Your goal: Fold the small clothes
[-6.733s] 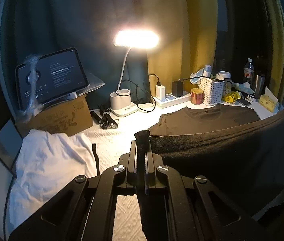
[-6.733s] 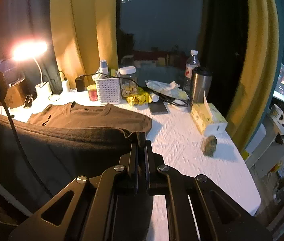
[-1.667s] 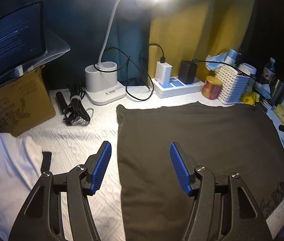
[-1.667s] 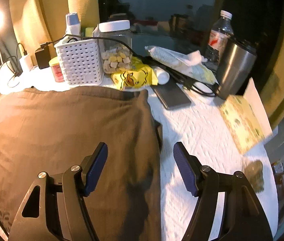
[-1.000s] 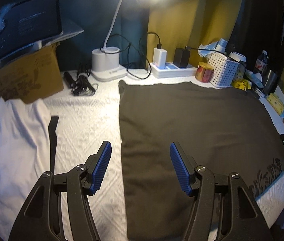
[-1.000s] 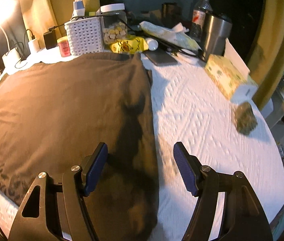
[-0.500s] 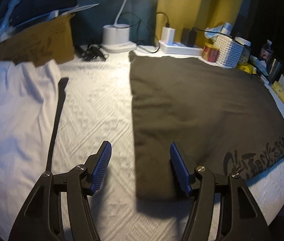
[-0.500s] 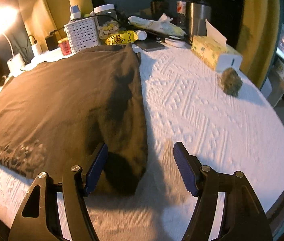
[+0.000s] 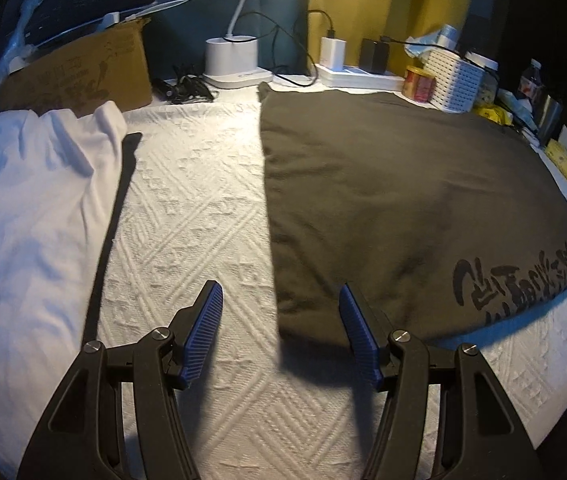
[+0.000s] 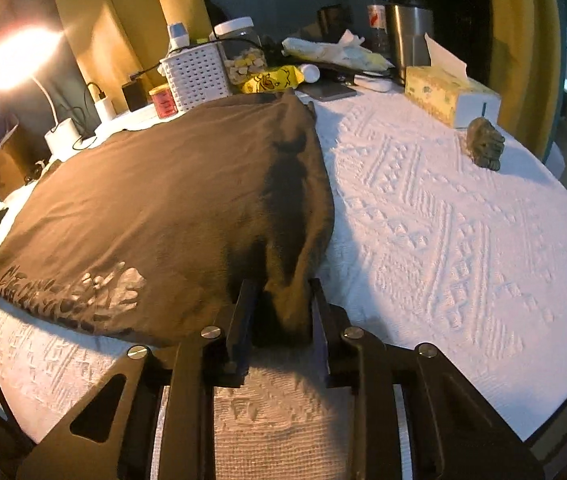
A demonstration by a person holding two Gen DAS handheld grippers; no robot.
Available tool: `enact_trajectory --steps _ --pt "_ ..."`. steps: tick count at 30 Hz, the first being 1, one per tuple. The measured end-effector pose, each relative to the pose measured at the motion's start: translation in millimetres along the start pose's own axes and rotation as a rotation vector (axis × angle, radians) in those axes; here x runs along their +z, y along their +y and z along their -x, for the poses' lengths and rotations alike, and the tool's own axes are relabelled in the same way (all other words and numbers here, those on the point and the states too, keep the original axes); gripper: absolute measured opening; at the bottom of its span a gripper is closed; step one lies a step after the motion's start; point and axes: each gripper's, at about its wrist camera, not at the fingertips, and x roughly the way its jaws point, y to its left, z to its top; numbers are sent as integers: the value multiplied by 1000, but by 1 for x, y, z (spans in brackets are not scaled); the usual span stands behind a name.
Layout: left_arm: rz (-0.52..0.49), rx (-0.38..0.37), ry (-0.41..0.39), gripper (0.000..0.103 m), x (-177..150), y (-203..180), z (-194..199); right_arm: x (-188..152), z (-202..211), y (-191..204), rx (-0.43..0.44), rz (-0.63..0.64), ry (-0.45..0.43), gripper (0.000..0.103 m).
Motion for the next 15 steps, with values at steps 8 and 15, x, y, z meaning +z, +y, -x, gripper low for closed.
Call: enact_trajectory --steps 8,15 --pt "-63 -37 -17 7 0 -20 2 1 -1 -7 76 10 -11 14" --pt "-44 -39 -28 6 -6 -20 19 4 8 -9 36 58 -29 13"
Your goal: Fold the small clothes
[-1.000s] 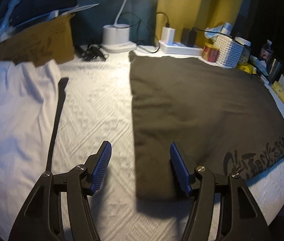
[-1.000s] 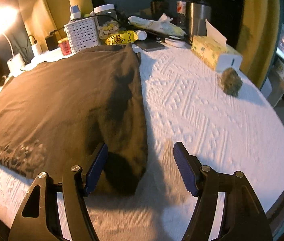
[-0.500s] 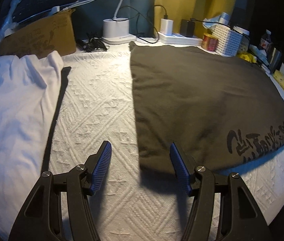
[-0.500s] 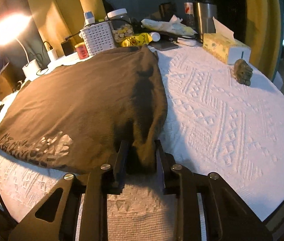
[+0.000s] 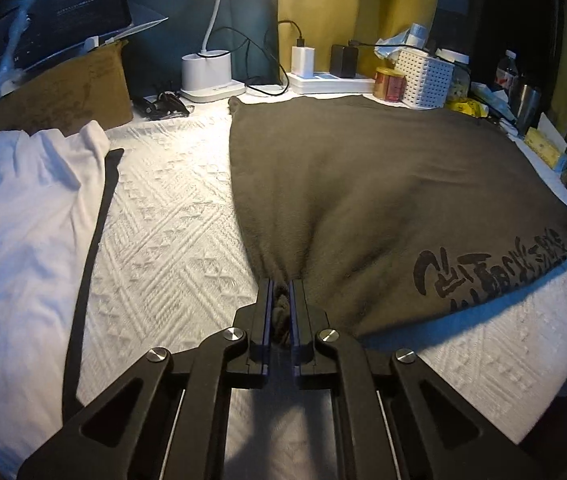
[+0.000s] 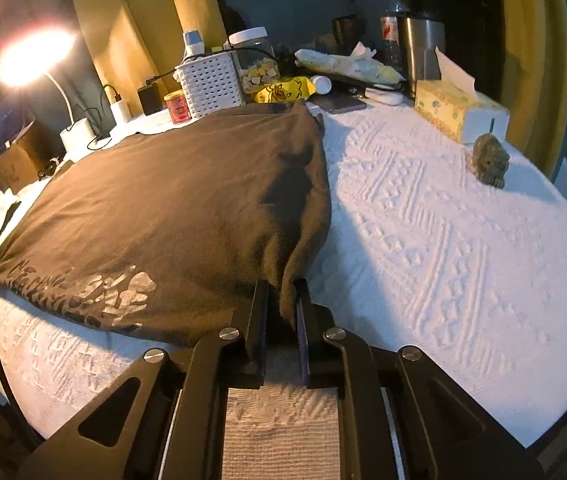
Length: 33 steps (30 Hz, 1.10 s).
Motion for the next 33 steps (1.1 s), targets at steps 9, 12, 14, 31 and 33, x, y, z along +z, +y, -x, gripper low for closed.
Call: enact_trajectory --steps 9,12,14,31,33 --pt "-16 -42 7 6 -10 -14 21 2 9 -3 -47 40 -6 13" --pt "-23 -47 21 6 -15 -16 24 -2 13 -4 -54 43 -6 13" --pt "-28 -48 27 6 -18 -18 25 -5 15 -5 -56 41 -6 13" --pt "-55 -59 59 6 -38 -33 44 -31 38 -12 -78 19 -13 13" --pt "-62 -64 61 6 -41 -35 47 -33 41 -14 -82 14 -15 13"
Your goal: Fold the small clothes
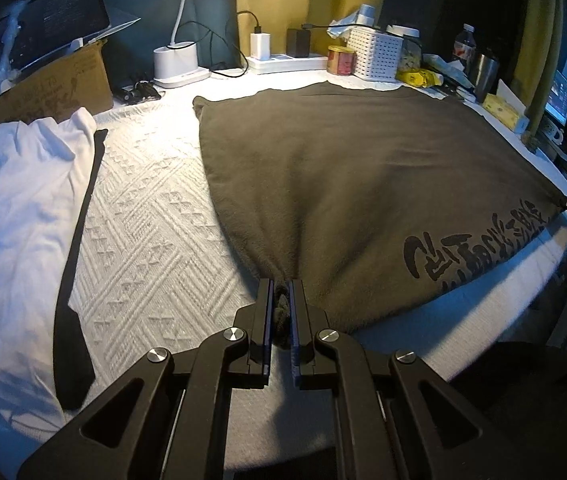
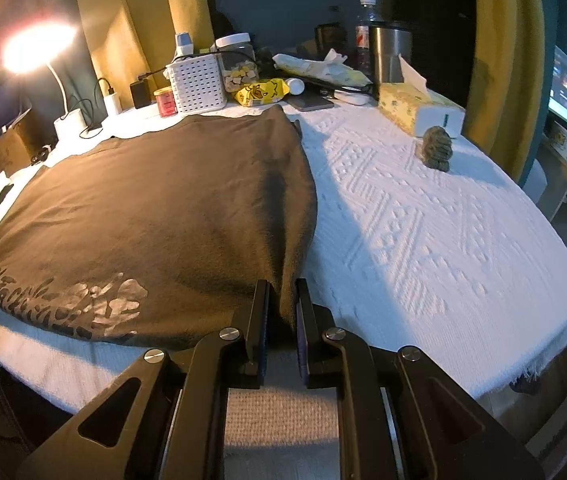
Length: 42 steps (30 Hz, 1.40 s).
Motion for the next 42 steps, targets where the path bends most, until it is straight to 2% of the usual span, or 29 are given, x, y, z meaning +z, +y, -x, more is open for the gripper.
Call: enact_trajectory --steps 7,12,22,28,31,32,33,35,42 --pt "-1 -9 18 6 -7 -4 4 -11 9 -6 -15 -9 7 13" --pt "42 -12 49 6 -16 1 -3 -17 12 -15 -37 -34 9 10" --pt "83 -19 61 8 -17 9 3 -20 15 -18 -41 -37 7 10" --pt "105 2 37 8 -11 16 8 -20 14 -19 -43 -40 7 10" --pt "106 7 -3 9 -2 19 11 -20 14 -19 -42 -43 7 10" --pt "117 8 -11 15 2 21 10 -19 14 -19 -42 -43 8 10" --pt "126 6 -18 31 5 23 10 -19 13 -19 -42 -43 10 10" --pt "153 6 -40 50 13 29 6 -18 13 -20 -40 -47 12 10" --pt "188 20 -4 50 33 44 -29 -17 10 -24 -31 -72 14 10"
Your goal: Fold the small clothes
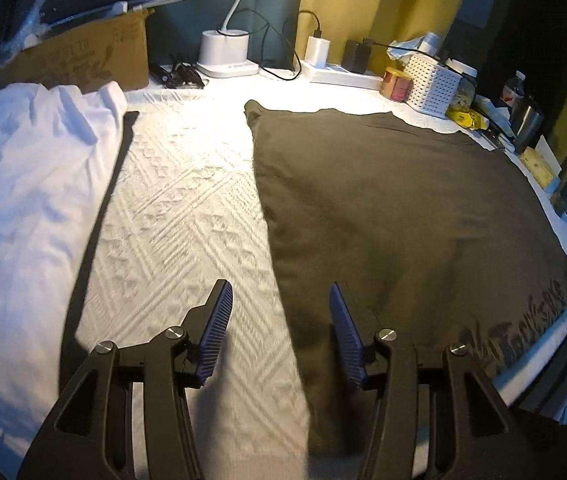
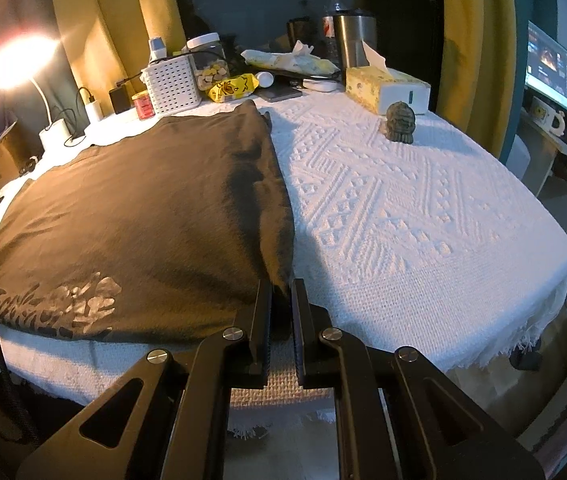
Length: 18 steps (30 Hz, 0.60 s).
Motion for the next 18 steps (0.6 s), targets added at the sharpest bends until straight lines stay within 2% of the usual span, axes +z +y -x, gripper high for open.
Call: enact_trajectory --steps 4,6,8,9,10,11,13,15,18 --pt "-40 17 8 49 6 -2 -15 2 -1 -1 -10 -9 8 10" --pt "-48 30 9 33 9 -2 -20 3 -2 -2 -10 -12 11 10" --pt "-64 31 10 22 13 -3 -23 5 -2 -3 -15 -21 12 13" --pt "-67 24 13 10 14 -2 -24 6 -3 -3 -13 -24 14 17" --pt "-74 18 17 4 15 -2 -26 6 -4 -3 -23 -23 15 29" --pt "-92 15 15 2 16 -4 -27 7 -5 -2 -41 -18 16 44" --pt "-128 23 9 1 16 -8 -27 10 -6 -2 -67 -13 14 56" --pt "-153 39 2 1 16 -10 -26 12 -8 -4 -76 -23 14 58" --pt "-132 65 -10 1 17 2 -25 12 -11 -6 -90 -37 18 58"
